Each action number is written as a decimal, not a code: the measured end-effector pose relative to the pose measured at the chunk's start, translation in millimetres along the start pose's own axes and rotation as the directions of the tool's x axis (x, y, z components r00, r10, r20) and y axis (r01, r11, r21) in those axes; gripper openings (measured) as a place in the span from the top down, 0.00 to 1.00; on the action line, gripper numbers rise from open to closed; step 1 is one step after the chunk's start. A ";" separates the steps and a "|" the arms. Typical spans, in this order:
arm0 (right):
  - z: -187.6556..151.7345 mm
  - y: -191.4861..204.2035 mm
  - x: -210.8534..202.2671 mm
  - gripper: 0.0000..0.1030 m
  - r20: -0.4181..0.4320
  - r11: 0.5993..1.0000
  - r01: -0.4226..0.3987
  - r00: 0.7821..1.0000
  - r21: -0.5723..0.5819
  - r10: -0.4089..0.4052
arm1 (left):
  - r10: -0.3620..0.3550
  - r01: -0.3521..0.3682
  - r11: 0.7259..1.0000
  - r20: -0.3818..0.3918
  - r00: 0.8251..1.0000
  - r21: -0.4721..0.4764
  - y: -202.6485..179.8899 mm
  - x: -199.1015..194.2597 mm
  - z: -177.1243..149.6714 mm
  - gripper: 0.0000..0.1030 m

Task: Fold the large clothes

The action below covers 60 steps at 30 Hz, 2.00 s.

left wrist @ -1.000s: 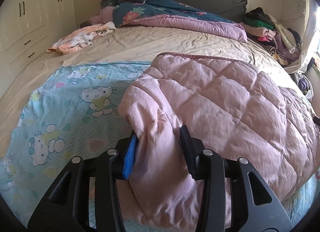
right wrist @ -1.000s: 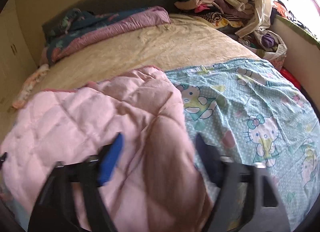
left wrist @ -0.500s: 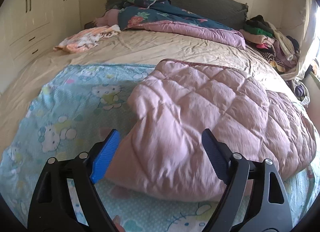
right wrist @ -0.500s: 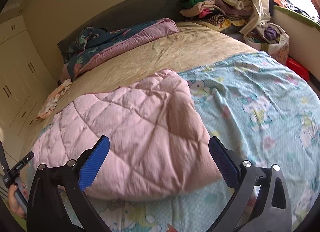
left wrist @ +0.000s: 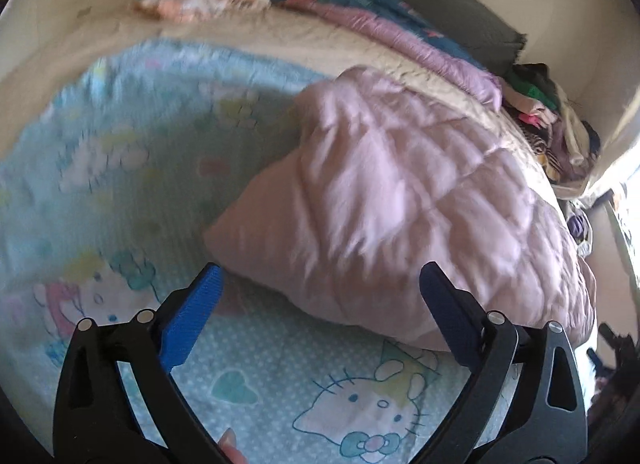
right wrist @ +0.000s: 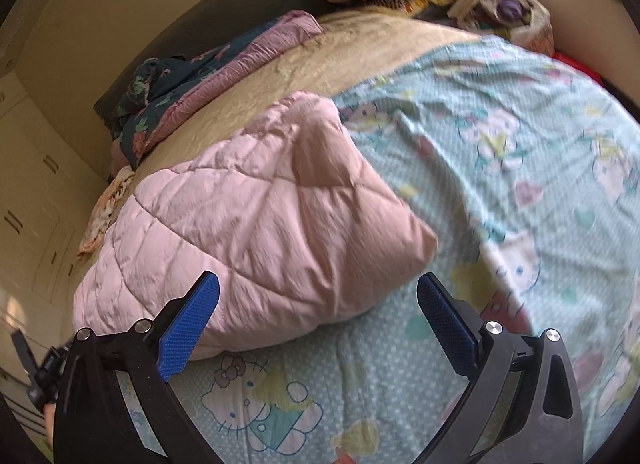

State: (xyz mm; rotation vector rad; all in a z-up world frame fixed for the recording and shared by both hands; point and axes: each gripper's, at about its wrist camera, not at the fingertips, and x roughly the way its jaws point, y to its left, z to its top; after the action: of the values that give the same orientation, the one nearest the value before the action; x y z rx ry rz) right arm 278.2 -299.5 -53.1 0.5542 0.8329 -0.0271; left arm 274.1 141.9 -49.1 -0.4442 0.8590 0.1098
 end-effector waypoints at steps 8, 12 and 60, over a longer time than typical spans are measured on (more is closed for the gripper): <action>0.2 -4.6 38.2 0.04 -0.068 0.997 -0.005 0.998 0.082 0.010 | -0.119 0.105 0.972 -0.055 0.991 -0.208 12.6 30.9 2.9 0.09; -0.5 -6.3 55.0 0.04 -0.062 0.993 -0.020 0.998 0.113 0.027 | -0.130 0.110 0.962 -0.064 0.990 -0.249 11.5 45.5 1.5 0.08; 14.4 81.4 -28.1 0.73 0.091 0.951 -0.088 0.989 -0.297 0.120 | -0.145 0.144 0.989 0.096 0.985 0.017 -51.8 -41.0 19.0 0.72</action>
State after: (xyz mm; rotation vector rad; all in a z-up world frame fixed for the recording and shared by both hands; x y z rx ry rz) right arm 288.2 -241.8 11.7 0.3136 0.6851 0.1601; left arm 274.6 106.6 9.8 -0.4865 0.7295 -0.0074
